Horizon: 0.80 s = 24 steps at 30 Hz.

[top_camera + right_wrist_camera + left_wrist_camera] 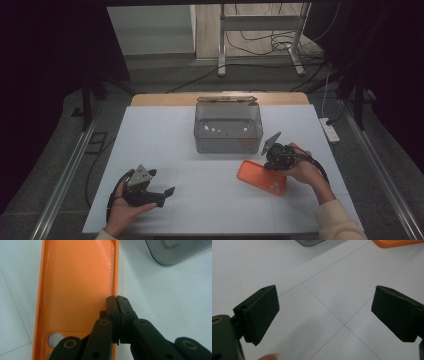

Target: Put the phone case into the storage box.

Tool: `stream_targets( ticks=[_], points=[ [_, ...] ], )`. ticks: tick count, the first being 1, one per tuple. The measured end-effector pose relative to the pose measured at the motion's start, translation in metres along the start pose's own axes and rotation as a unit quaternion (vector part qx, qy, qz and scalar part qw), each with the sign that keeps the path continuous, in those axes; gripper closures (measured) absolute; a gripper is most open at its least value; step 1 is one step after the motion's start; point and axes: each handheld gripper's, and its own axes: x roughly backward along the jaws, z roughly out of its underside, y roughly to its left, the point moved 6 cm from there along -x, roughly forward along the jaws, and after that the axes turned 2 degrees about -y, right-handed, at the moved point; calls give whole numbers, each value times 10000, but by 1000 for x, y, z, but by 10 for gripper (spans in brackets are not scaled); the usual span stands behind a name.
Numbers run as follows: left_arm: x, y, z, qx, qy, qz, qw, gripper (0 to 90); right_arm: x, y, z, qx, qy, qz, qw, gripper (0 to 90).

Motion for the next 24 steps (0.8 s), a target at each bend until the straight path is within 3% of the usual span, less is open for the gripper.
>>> stream_targets(
  ticks=[24],
  points=[
    [0,1,1,13,12,0,10000,81,19,0,-4,70,-308,156,9994,887]
  ],
)
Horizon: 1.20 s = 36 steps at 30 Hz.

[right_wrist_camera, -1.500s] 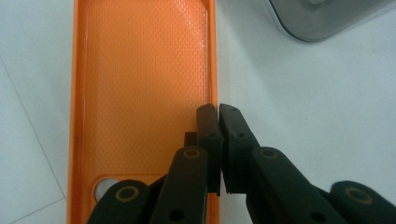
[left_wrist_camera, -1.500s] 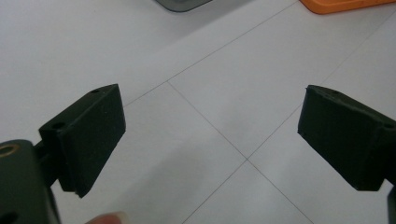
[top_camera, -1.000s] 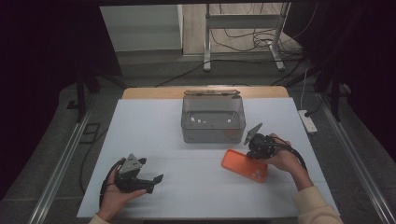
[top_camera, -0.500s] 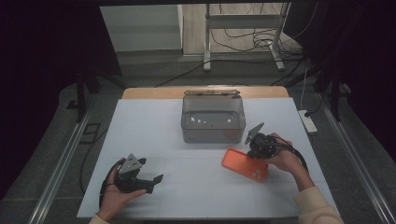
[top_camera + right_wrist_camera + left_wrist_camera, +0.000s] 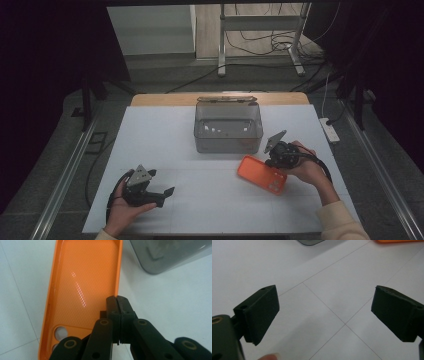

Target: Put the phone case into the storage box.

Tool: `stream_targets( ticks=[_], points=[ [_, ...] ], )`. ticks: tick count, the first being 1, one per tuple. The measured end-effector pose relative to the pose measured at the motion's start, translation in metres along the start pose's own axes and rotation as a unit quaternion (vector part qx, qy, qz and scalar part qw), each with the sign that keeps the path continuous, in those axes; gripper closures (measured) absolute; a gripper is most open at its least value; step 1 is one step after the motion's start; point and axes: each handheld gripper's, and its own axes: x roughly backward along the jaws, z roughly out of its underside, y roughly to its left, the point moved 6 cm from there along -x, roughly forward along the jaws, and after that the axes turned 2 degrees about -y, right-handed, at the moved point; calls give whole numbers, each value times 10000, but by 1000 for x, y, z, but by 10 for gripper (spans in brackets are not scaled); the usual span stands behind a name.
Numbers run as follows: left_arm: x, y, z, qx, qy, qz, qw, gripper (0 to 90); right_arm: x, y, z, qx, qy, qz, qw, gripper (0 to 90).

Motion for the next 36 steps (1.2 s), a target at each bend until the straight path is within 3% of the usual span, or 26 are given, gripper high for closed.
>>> stream_targets(
  ticks=[22,36],
  points=[
    [0,1,0,21,-4,-2,10000,82,33,4,-13,131,-469,241,9985,888],
    [-1,1,0,31,20,6,10000,82,40,5,-16,125,-578,332,9977,888]
  ],
)
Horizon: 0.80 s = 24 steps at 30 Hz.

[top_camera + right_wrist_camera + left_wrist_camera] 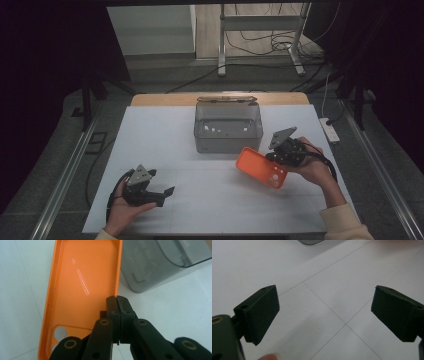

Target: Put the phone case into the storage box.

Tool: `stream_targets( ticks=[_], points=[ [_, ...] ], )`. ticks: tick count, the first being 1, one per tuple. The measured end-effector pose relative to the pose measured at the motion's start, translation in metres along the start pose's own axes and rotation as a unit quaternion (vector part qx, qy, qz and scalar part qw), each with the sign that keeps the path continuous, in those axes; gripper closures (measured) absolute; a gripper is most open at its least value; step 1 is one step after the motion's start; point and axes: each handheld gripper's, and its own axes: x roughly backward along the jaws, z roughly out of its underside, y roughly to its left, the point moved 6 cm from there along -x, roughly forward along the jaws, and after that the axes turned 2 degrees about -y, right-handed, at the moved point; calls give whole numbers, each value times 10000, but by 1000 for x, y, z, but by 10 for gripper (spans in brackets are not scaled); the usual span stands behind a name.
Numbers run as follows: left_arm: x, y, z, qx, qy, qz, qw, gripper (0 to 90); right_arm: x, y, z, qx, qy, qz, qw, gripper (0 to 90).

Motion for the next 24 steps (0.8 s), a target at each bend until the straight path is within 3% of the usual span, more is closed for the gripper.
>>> stream_targets(
  ticks=[24],
  points=[
    [-1,0,-2,60,11,12,10000,84,15,2,-10,49,-230,285,9993,888]
  ],
)
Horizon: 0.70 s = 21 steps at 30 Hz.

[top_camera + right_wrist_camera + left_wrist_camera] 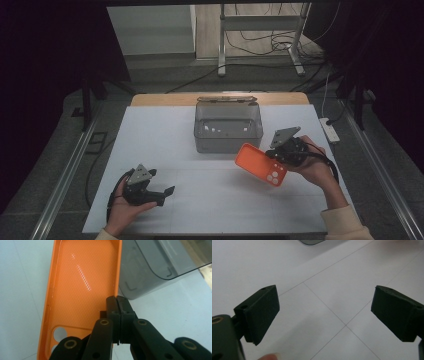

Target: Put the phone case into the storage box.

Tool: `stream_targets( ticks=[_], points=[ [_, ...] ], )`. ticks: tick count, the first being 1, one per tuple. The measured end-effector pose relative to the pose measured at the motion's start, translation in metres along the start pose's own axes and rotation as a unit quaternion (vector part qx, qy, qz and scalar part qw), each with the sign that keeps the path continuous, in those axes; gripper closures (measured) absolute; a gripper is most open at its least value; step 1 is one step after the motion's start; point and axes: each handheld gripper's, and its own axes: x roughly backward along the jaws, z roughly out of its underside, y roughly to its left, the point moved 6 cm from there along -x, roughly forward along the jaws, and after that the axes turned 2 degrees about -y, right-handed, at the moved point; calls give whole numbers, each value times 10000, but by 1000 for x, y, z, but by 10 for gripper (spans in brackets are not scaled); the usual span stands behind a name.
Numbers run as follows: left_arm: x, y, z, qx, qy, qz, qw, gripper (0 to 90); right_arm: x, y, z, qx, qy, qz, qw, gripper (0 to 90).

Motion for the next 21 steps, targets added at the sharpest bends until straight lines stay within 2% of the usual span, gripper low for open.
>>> stream_targets(
  ticks=[6,21],
  points=[
    [-3,-1,-3,106,123,-26,9999,84,0,0,-1,-21,9,28,10000,888],
    [-4,-2,-18,219,79,133,9996,85,-2,3,-4,-19,-41,26,10000,888]
  ],
)
